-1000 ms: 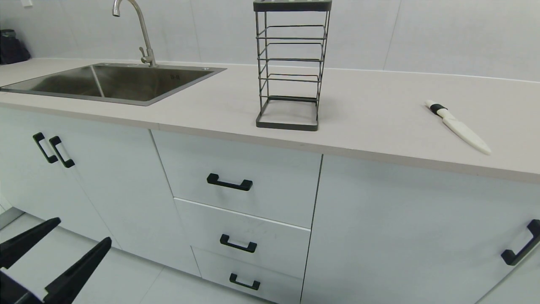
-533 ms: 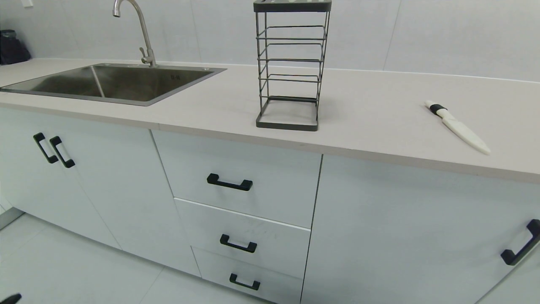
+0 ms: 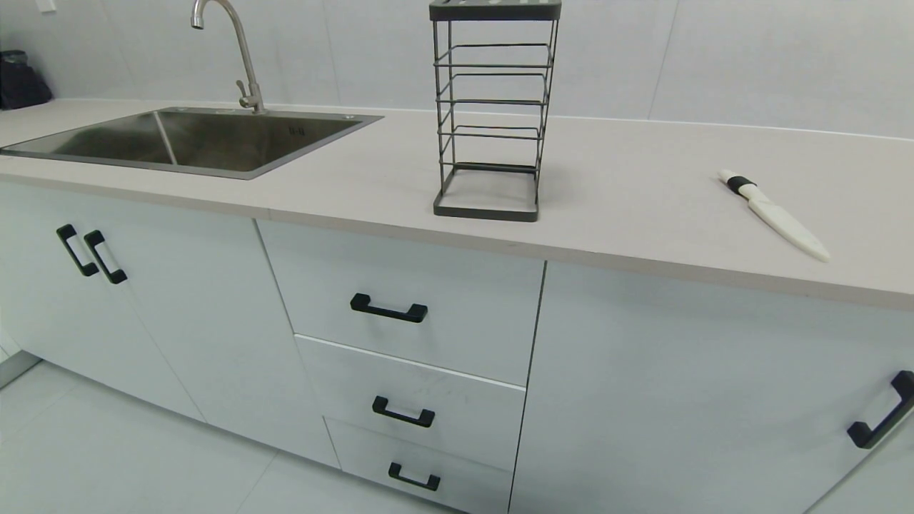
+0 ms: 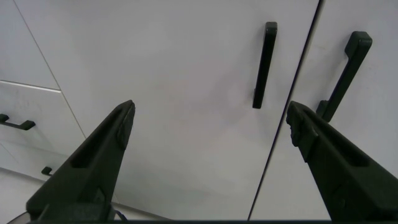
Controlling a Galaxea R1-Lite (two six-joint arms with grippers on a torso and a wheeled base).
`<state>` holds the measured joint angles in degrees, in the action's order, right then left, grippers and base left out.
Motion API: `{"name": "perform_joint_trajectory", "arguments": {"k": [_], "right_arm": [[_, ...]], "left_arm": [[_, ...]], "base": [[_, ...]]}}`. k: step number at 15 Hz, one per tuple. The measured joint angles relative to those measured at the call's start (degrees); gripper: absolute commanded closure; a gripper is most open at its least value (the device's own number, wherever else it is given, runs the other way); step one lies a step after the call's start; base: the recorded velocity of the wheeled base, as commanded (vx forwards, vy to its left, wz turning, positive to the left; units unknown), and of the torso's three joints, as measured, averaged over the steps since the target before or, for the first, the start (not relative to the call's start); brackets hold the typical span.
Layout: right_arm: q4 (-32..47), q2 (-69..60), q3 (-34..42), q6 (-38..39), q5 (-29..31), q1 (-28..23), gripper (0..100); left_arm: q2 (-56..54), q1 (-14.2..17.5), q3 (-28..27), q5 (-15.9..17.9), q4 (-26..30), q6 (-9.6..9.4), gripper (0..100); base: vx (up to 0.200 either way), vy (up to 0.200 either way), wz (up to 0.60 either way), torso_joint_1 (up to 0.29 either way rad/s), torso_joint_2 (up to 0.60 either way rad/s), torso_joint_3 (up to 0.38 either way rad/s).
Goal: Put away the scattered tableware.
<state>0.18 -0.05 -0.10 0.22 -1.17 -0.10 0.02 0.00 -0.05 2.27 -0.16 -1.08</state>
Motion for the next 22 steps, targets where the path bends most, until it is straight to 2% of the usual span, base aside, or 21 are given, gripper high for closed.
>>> {"name": "perform_joint_trajectory", "arguments": {"k": [5,8,11,14,17,20,22], "right_arm": [[0.00,0.00,0.00,0.07,-0.02,0.00,0],[0.00,0.00,0.00,0.13,-0.02,0.00,0],[-0.05,0.00,0.00,0.13,-0.02,0.00,0],[0.02,0.00,0.00,0.11,-0.06,0.02,0],[-0.09,0.00,-0.01,0.13,-0.02,-0.01,0],[0.02,0.00,0.00,0.13,-0.05,0.00,0],[-0.02,0.00,0.00,0.11,-0.05,0.00,0]], "left_arm": [[-0.12,0.00,0.05,-0.30,0.05,-0.17,0],[-0.12,0.00,0.05,-0.16,0.06,0.35,0],[-0.12,-0.02,0.05,-0.09,0.16,0.38,0],[-0.12,0.00,0.05,-0.09,0.16,0.40,0],[-0.12,-0.02,0.05,-0.04,0.18,0.38,0],[-0.12,0.00,0.02,-0.04,0.16,0.40,0],[-0.12,0.00,0.05,0.00,0.18,0.43,0]], "base": [[0.000,0.000,0.00,0.000,0.00,0.000],[0.000,0.000,-0.60,0.006,0.00,0.001],[0.000,0.000,0.00,0.000,0.00,0.000],[0.000,0.000,-0.60,-0.001,0.00,0.001],[0.000,0.000,0.00,0.000,0.00,0.000],[0.000,0.000,-0.60,-0.004,0.00,0.002],[0.000,0.000,0.00,0.000,0.00,0.000]]}}
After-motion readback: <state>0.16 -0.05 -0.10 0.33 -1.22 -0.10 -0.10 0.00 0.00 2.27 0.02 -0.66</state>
